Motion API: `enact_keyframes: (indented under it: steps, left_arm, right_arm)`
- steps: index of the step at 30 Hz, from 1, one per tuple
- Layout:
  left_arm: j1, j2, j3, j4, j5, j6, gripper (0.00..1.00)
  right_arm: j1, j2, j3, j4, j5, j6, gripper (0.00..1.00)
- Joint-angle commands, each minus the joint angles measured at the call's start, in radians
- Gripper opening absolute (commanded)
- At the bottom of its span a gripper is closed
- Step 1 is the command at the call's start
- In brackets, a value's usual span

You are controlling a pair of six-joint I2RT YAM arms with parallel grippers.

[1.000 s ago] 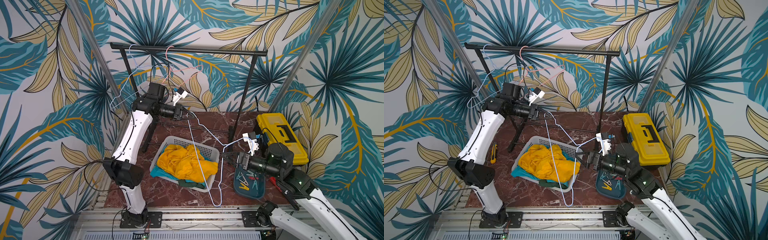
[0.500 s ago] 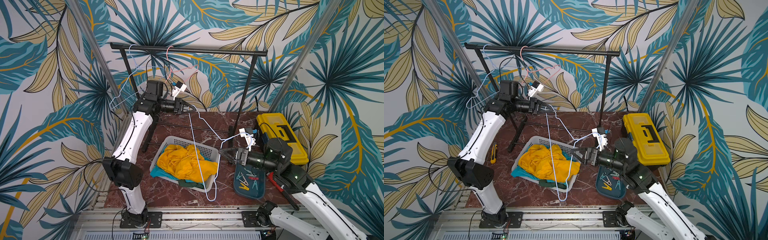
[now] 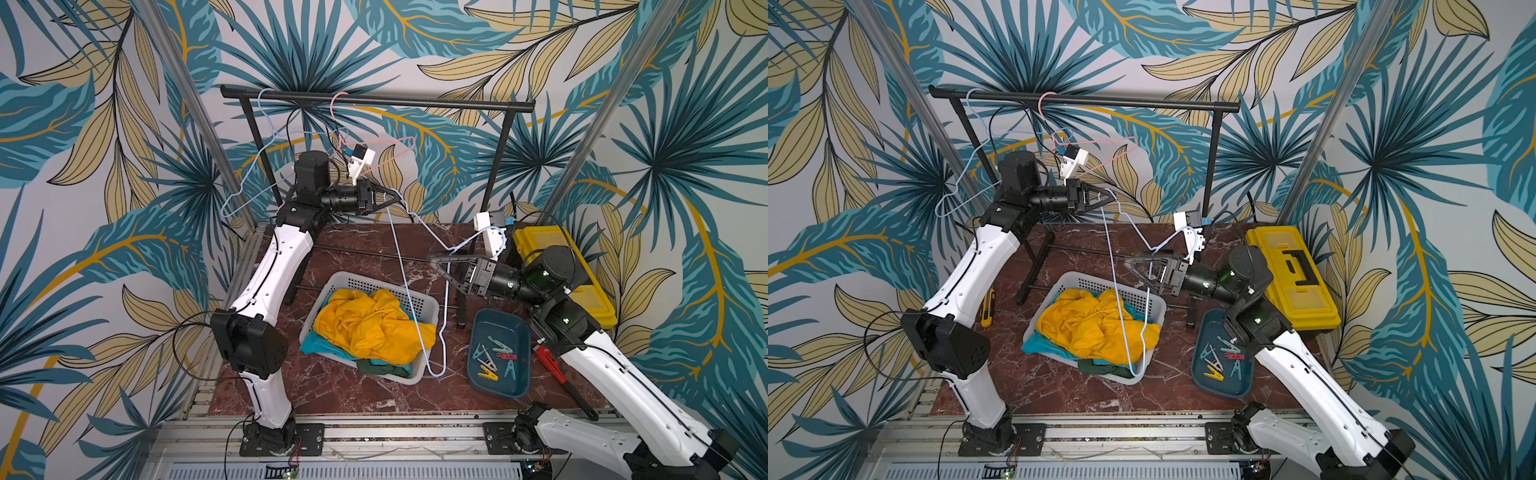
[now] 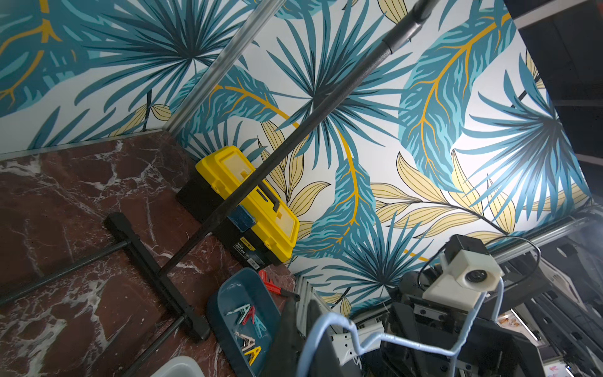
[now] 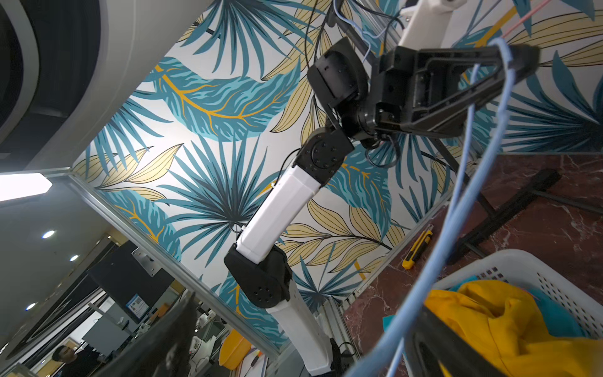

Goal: Remove the clothespins securing t-shirts to the hanger
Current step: Place the hanger on the clothes rail.

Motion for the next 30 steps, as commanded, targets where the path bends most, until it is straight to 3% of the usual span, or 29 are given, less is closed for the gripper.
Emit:
enact_keyframes:
  steps: [1,7,18,23,30]
  left_arm:
    - [-0.036,-0.013,-0.067,0.271,-0.096,-0.143,0.00]
    - [-0.068,0.022,-0.029,0.346,-0.105,-0.209,0.00]
    - [-0.054,0.034,-0.003,0.467,-0.182,-0.300,0.00]
    - [-0.037,0.013,-0.017,0.467,-0.205,-0.285,0.00]
    - [0.029,-0.053,-0.043,0.467,-0.247,-0.272,0.00]
  right_arm:
    - [0.010,0.069,-0.001,0.102,-0.066,0.081,1.00]
    - [0.010,0.133,0.039,0.083,-0.113,0.098,1.00]
    - [0.009,0.128,0.127,-0.178,-0.179,-0.004,1.00]
    - [-0.021,0.059,0.083,-0.496,-0.063,-0.187,0.99]
    - [-0.058,-0.045,-0.063,-0.627,0.033,-0.212,1.00]
